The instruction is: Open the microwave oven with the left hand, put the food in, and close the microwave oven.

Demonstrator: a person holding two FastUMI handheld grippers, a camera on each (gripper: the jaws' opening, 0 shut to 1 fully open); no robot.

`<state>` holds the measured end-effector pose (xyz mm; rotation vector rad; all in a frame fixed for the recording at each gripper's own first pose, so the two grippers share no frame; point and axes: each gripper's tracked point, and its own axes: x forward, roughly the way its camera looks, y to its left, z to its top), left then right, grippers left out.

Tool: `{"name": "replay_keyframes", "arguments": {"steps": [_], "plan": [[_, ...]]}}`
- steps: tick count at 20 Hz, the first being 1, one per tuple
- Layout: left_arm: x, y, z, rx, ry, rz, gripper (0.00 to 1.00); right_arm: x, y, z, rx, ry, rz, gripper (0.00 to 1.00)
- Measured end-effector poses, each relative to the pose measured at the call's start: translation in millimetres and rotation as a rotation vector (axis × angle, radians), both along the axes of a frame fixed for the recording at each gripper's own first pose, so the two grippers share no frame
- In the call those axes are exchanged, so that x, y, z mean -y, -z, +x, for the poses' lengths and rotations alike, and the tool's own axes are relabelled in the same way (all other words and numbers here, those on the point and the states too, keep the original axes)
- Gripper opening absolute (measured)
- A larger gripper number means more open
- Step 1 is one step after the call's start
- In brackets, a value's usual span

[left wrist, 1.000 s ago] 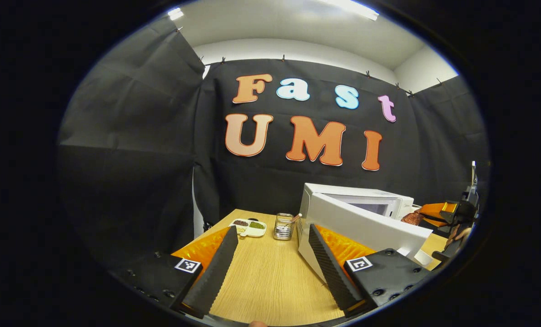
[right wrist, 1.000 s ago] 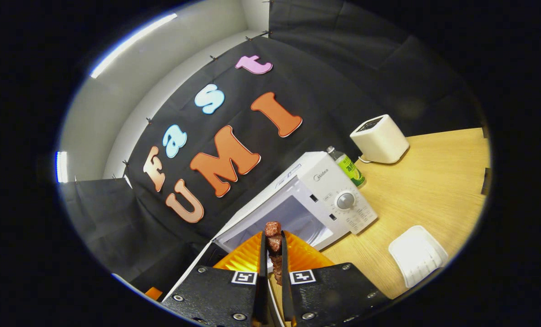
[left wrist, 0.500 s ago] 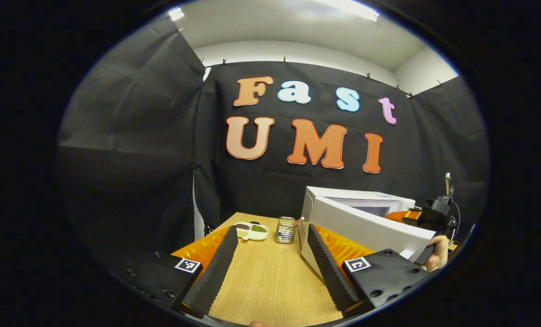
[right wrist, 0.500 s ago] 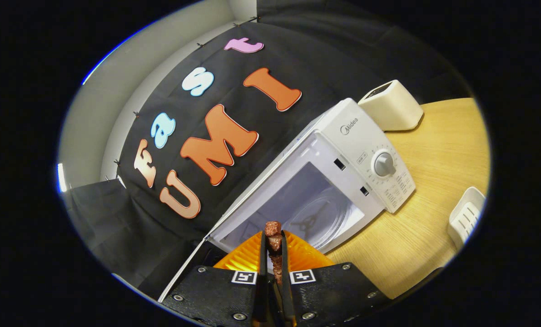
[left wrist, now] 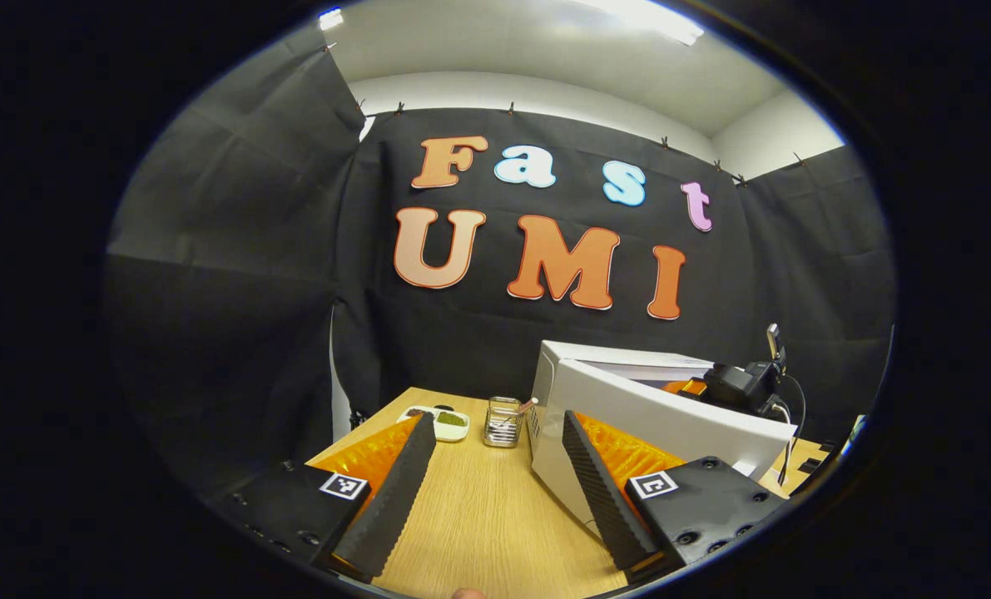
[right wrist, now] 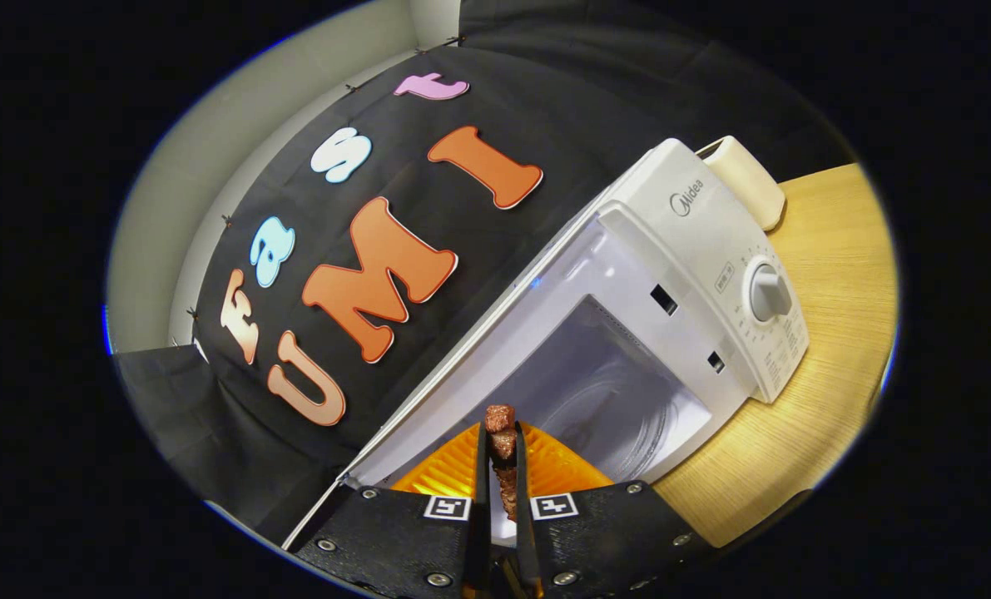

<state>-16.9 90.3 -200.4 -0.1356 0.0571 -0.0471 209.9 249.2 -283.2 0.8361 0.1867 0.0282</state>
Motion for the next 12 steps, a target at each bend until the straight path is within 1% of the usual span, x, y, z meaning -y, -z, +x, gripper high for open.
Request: {"name": "replay_keyframes", "arguments": {"steps": [2, 5, 7, 8, 11, 12], "plan": [[-1, 3, 4, -0.009, -0.002, -0.007, 0.96, -5, 7, 12, -0.002, 0.010, -0.010, 0.12], [-3, 14, 10, -0.030, -0.002, -0.015, 0.96, -13, 19, 31, -0.012, 0.015, 0.006, 0.12], [-7, 20, 13, -0.045, -0.011, -0.022, 0.96, -16, 33, 43, -0.037, 0.025, 0.005, 0.12], [-9, 23, 15, -0.051, -0.016, -0.026, 0.99, -16, 39, 47, -0.044, 0.026, 0.003, 0.12], [-15, 31, 18, -0.072, -0.033, -0.030, 0.99, -20, 58, 58, -0.089, 0.023, -0.034, 0.12], [-16, 32, 19, -0.075, -0.037, -0.029, 0.96, -19, 62, 59, -0.097, 0.021, -0.052, 0.12]]}}
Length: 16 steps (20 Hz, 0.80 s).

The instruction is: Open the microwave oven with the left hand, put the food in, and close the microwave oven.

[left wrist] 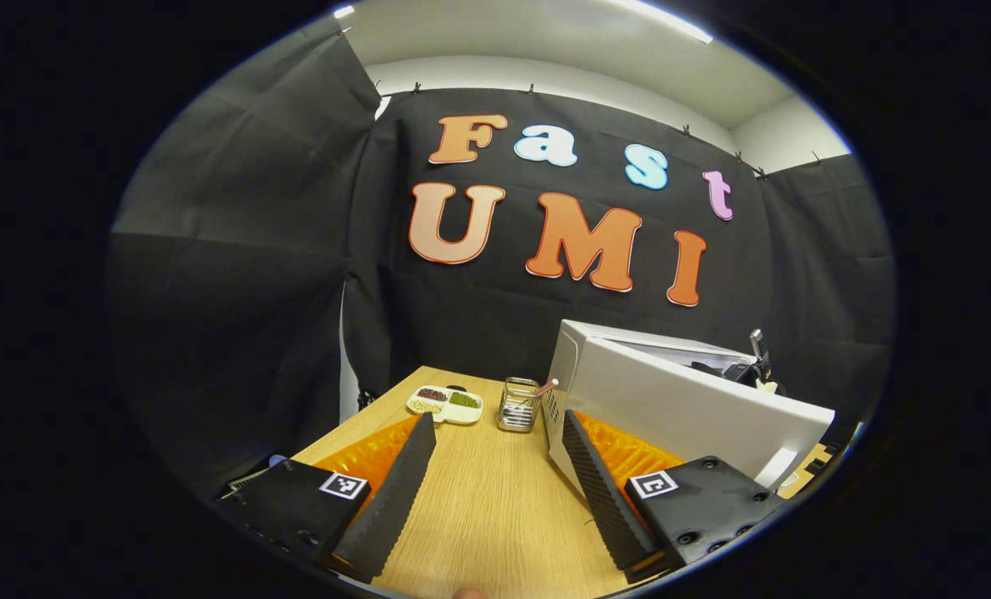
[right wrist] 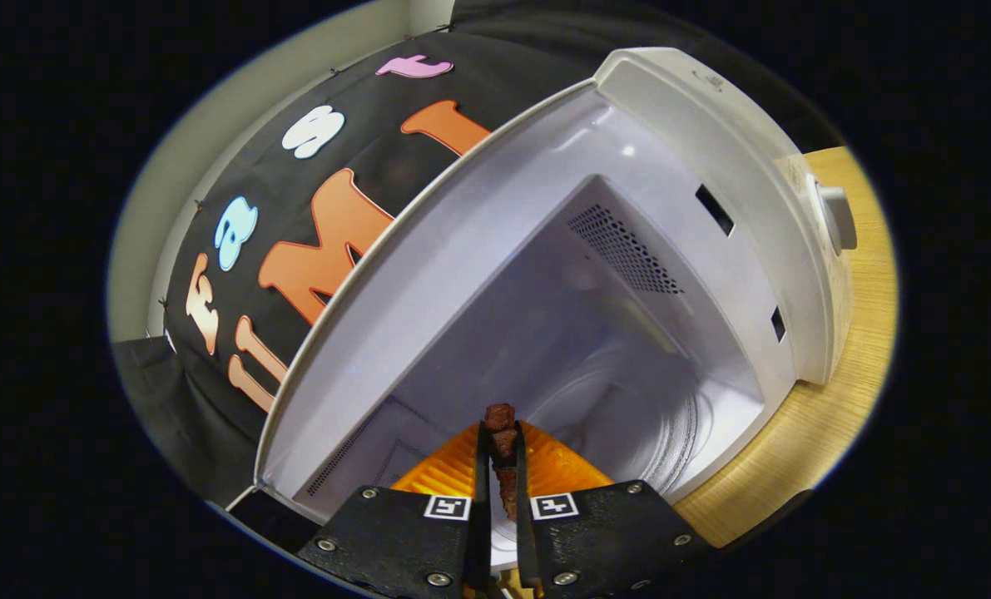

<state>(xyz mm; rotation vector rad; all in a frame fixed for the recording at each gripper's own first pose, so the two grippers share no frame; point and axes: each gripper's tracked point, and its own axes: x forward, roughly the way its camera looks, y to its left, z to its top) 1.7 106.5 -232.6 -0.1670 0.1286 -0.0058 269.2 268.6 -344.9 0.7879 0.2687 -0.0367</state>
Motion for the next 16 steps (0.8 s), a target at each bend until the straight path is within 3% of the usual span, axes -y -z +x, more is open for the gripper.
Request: {"name": "replay_keyframes", "arguments": {"steps": [2, 4, 6, 7, 8, 9, 11, 16], "plan": [[0, 2, 0, -0.003, -0.003, 0.005, 1.00, 4, -3, 1, 0.001, 0.004, -0.034, 0.15], [2, 2, 0, -0.003, -0.002, 0.004, 0.98, 23, 9, 2, -0.040, 0.070, -0.134, 0.19], [5, 1, 0, 0.000, 0.005, 0.005, 1.00, 34, 13, 0, -0.056, 0.086, -0.184, 0.36], [5, 1, 0, 0.002, 0.006, 0.007, 1.00, 36, 12, 0, -0.060, 0.082, -0.198, 0.55], [6, 0, 0, 0.003, 0.005, 0.009, 1.00, 37, 15, 0, -0.067, 0.078, -0.222, 0.66], [6, 0, -1, 0.003, 0.005, 0.010, 0.99, 36, 17, 2, -0.078, 0.067, -0.264, 0.83], [6, 1, 0, 0.002, 0.003, 0.012, 0.98, 35, 20, 4, -0.100, 0.033, -0.379, 0.94], [5, 0, -1, 0.005, -0.001, 0.017, 1.00, 43, 7, -3, -0.070, 0.030, -0.731, 0.94]]}}
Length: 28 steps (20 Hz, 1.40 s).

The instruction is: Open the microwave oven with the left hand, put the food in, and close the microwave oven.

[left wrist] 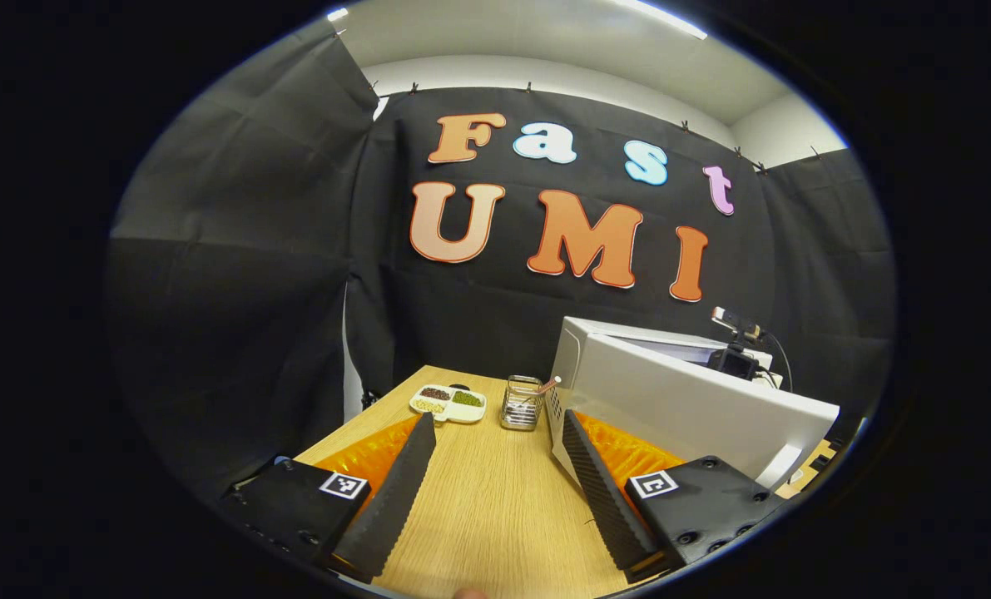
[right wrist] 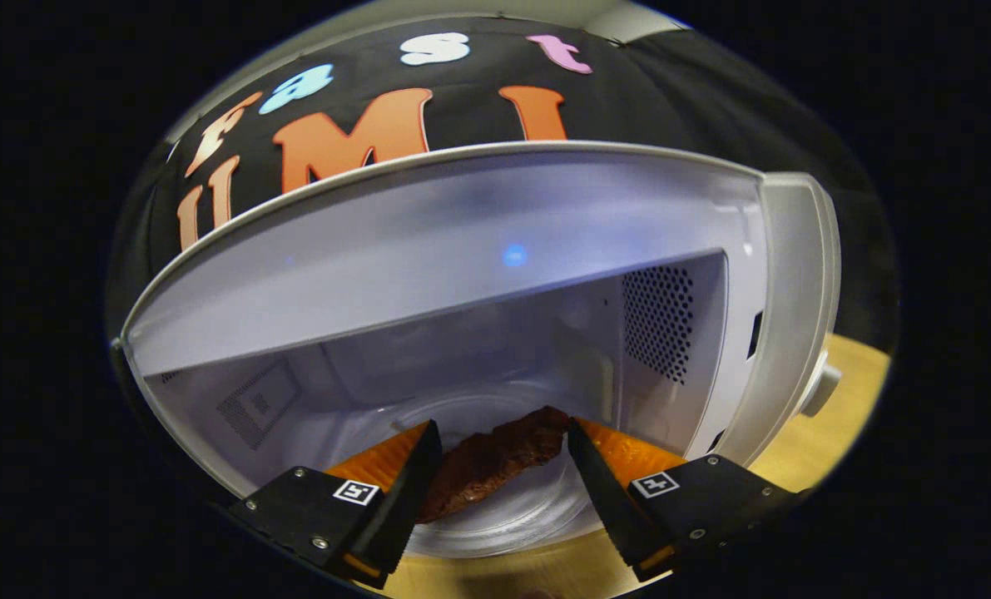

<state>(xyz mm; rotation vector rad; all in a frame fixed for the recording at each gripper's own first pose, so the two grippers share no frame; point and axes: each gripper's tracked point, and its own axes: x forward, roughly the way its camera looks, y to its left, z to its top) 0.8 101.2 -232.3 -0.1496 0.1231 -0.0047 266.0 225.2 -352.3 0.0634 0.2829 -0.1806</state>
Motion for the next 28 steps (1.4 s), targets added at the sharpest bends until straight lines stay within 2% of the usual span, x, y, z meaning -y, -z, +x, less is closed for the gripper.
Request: {"name": "replay_keyframes", "arguments": {"steps": [2, 4, 9, 14, 16, 17, 19, 20, 25, 28], "plan": [[0, 1, 0, -0.005, -0.001, 0.000, 0.98, -9, -10, 0, 0.028, -0.050, -0.076, 0.94], [-2, 4, 1, -0.011, -0.003, -0.005, 0.98, -12, -18, -4, 0.045, -0.075, -0.104, 0.95], [-5, 9, 3, -0.025, -0.016, -0.009, 0.98, -10, -25, -19, 0.011, -0.101, -0.072, 0.95], [2, -2, -3, -0.006, -0.001, 0.004, 1.00, -9, -42, -65, 0.005, -0.158, -0.091, 0.95], [7, -8, -6, 0.010, 0.005, 0.012, 0.96, -8, -50, -85, -0.002, -0.184, -0.095, 0.95], [8, -11, -9, 0.017, 0.006, 0.018, 0.99, -8, -53, -95, -0.010, -0.200, -0.092, 0.95], [9, -19, -12, 0.034, 0.005, 0.025, 0.96, -7, -65, -113, -0.020, -0.230, -0.088, 0.95], [13, -23, -14, 0.045, 0.012, 0.024, 0.98, -5, -73, -124, -0.017, -0.248, -0.086, 0.95], [18, -23, -16, 0.047, 0.026, 0.021, 0.96, 26, -125, -160, 0.025, -0.311, -0.057, 0.95], [24, -22, -15, 0.050, 0.045, 0.019, 0.96, 65, -157, -176, 0.068, -0.294, -0.052, 0.95]]}}
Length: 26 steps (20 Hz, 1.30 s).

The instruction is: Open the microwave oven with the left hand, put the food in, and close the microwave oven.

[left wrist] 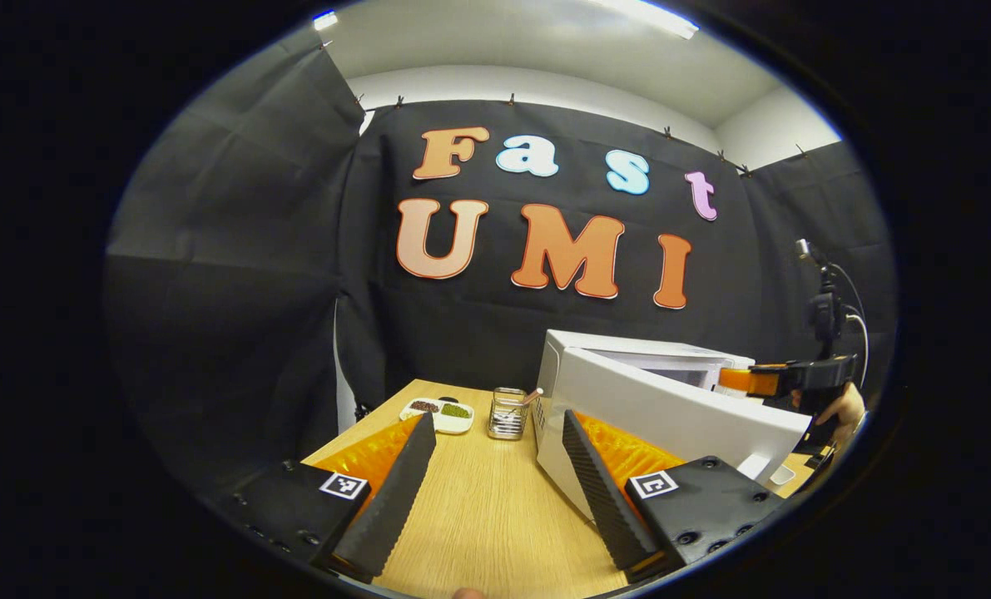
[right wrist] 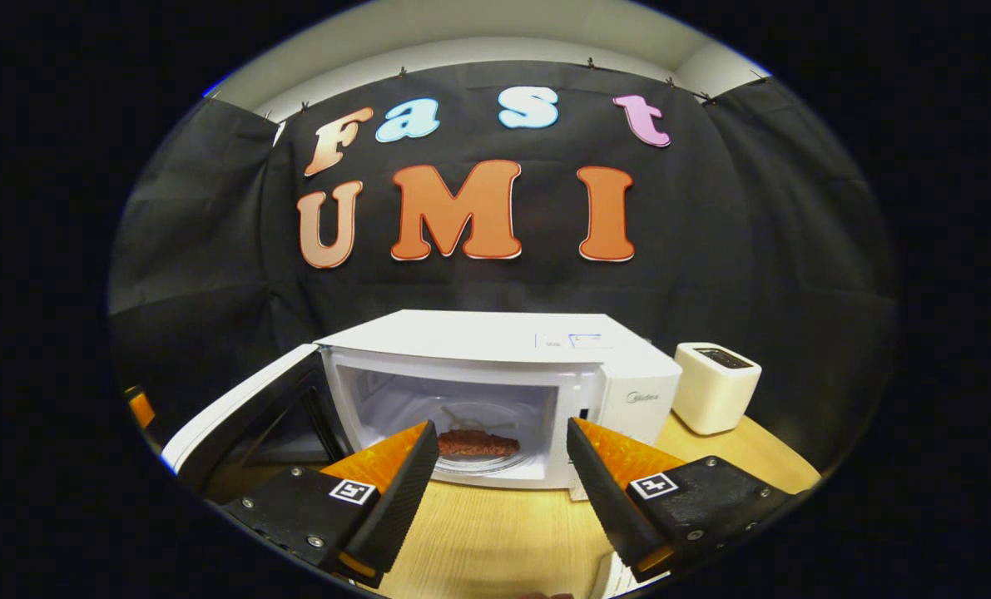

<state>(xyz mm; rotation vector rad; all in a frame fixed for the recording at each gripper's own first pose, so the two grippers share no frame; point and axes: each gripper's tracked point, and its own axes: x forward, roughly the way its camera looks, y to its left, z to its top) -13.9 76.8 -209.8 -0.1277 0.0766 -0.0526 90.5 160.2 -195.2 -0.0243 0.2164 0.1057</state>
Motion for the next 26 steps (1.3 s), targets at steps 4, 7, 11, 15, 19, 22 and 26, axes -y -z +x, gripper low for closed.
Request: {"name": "replay_keyframes", "arguments": {"steps": [4, 7, 11, 15, 19, 22, 26], "plan": [[19, 1, 4, 0.015, 0.058, -0.043, 0.98, 58, -35, -18, 0.048, 0.048, 0.022, 0.95], [28, 14, 16, -0.008, 0.076, -0.034, 0.96, 102, -49, -24, 0.108, 0.107, -0.022, 0.95], [42, 28, 37, -0.026, 0.086, 0.026, 0.96, 133, -44, -31, 0.113, 0.131, -0.001, 0.95], [72, 40, 48, -0.050, 0.138, 0.037, 0.96, 147, -30, -32, 0.110, 0.132, -0.004, 0.95], [96, 40, 55, -0.049, 0.175, 0.038, 0.96, 149, -25, -32, 0.114, 0.104, 0.024, 0.95], [125, 36, 59, -0.048, 0.247, 0.033, 0.95, 155, -26, -34, 0.126, 0.098, 0.042, 0.95], [162, 43, 69, -0.078, 0.323, 0.004, 0.69, 165, -26, -35, 0.138, 0.108, 0.049, 0.95]]}}
